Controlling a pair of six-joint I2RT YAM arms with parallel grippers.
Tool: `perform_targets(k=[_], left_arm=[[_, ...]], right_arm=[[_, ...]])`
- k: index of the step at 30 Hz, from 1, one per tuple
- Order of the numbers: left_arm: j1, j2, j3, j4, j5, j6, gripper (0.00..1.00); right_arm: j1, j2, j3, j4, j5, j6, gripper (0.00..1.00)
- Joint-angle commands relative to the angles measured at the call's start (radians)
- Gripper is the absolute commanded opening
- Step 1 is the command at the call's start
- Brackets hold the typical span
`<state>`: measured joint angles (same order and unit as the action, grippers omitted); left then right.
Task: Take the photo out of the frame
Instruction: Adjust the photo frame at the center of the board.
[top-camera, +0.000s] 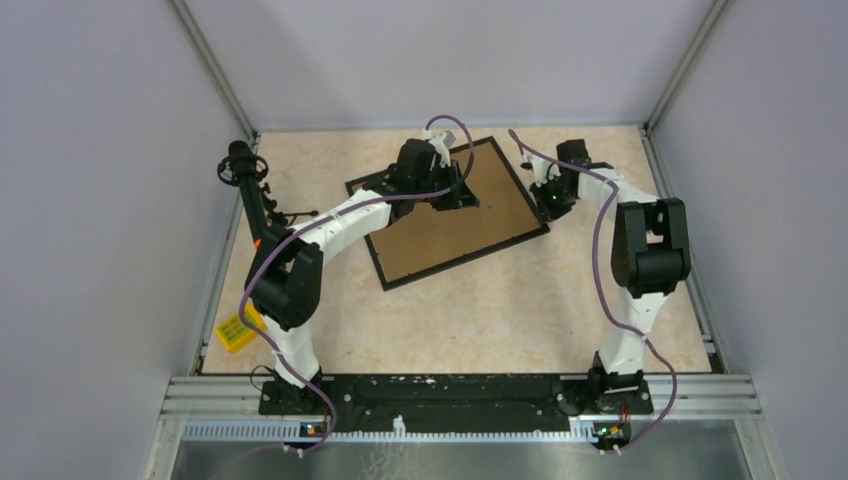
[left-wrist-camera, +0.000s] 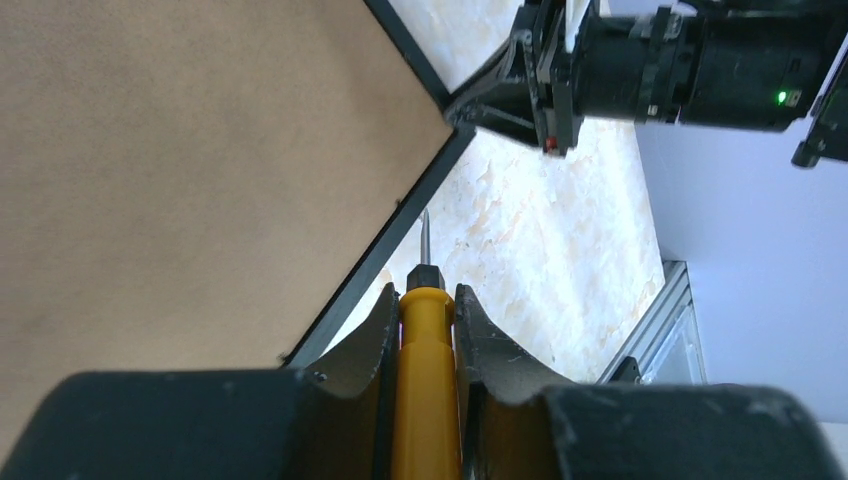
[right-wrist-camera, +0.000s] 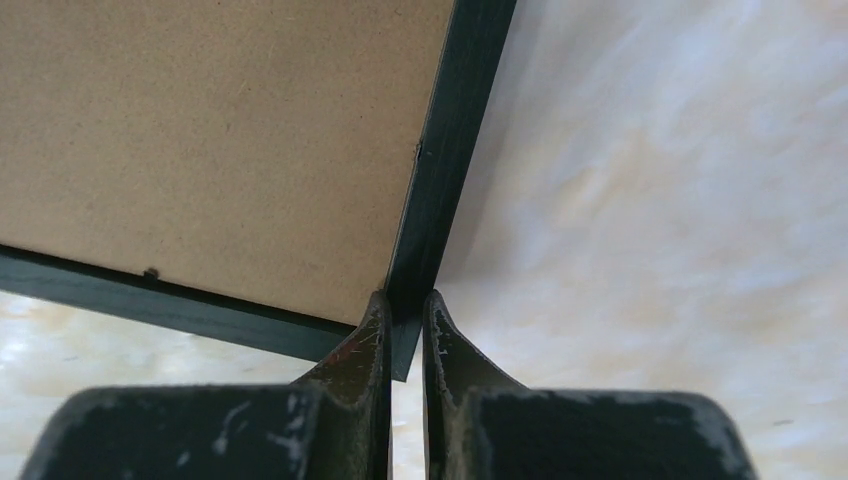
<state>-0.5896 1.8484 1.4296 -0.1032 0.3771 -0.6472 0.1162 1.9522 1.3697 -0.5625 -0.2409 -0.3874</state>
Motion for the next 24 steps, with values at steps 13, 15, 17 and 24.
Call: perform_targets(k=[13, 15, 17, 24], left_arm=[[0.007, -0.074, -0.02, 0.049, -0.014, 0.049, 0.0], [0.007, -0.073, -0.022, 0.052, -0.015, 0.048, 0.0], [0.008, -0.072, -0.025, 0.058, -0.01, 0.043, 0.0], [0.008, -0.083, -0.047, 0.076, -0.005, 0.028, 0.0]], right_arm=[[0.017, 0.188, 0.506, 0.001, 0.102, -0.181, 0.53], [0.014, 0.133, 0.463, 0.021, 0.109, -0.032, 0.58], [0.014, 0.047, 0.36, 0.064, 0.149, 0.128, 0.67], [0.014, -0.199, -0.023, 0.1, 0.164, 0.603, 0.89]])
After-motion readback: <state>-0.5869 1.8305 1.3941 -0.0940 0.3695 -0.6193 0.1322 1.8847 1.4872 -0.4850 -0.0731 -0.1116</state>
